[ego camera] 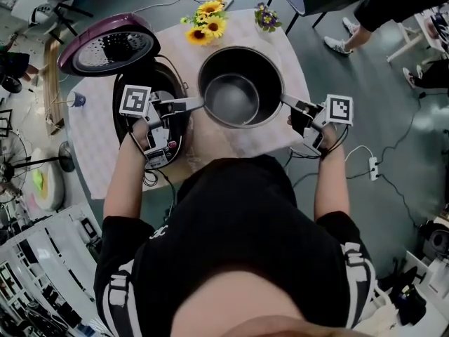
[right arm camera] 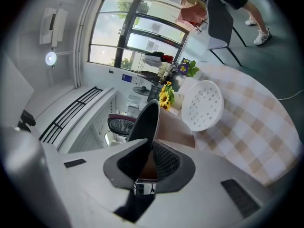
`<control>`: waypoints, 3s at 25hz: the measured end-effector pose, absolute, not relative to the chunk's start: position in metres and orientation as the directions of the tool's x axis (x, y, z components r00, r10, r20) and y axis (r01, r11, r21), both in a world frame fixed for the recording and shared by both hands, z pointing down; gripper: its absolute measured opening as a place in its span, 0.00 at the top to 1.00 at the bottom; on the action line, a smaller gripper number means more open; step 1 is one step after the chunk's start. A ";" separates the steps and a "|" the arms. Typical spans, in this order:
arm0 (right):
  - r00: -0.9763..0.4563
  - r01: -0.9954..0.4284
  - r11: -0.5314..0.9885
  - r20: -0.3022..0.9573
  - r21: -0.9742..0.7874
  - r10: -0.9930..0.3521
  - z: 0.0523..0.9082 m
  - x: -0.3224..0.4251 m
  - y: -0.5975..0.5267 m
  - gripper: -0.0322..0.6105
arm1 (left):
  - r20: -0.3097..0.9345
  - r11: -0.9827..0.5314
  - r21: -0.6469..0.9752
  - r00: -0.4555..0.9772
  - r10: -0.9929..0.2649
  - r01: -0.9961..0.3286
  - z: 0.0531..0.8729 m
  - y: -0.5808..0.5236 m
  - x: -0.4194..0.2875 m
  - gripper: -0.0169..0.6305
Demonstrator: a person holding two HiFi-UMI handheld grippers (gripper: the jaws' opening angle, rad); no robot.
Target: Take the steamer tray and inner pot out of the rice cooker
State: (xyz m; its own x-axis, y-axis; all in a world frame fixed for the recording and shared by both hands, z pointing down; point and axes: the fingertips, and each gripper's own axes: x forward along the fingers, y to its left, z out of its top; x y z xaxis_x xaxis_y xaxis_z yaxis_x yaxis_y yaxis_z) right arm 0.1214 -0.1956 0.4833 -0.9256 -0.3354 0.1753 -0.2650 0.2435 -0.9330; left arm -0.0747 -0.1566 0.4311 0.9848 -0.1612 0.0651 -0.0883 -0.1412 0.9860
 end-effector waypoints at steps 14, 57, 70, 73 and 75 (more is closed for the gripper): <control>-0.901 -0.362 0.215 0.281 -0.907 -0.332 0.536 0.150 -0.175 0.91 | 0.248 -0.082 0.963 0.963 -0.106 -0.257 0.489 -0.134 -0.053 0.94; -0.524 -0.849 0.173 0.761 -0.498 -0.382 0.601 0.206 -0.175 0.89 | 0.640 -0.106 0.766 0.768 0.031 -0.634 0.584 -0.128 0.004 0.93; -0.410 -0.910 0.243 0.816 -0.335 -0.407 0.601 0.195 -0.177 0.86 | 0.710 -0.208 0.696 0.702 0.058 -0.687 0.597 -0.132 -0.008 0.90; -0.384 -0.920 0.253 0.813 -0.299 -0.438 0.601 0.195 -0.179 0.86 | 0.782 -0.301 0.596 0.623 0.005 -0.745 0.597 -0.142 -0.018 0.80; -0.359 -0.927 0.273 0.822 -0.258 -0.442 0.601 0.195 -0.180 0.85 | 0.823 -0.354 0.513 0.565 -0.055 -0.782 0.592 -0.151 -0.026 0.80</control>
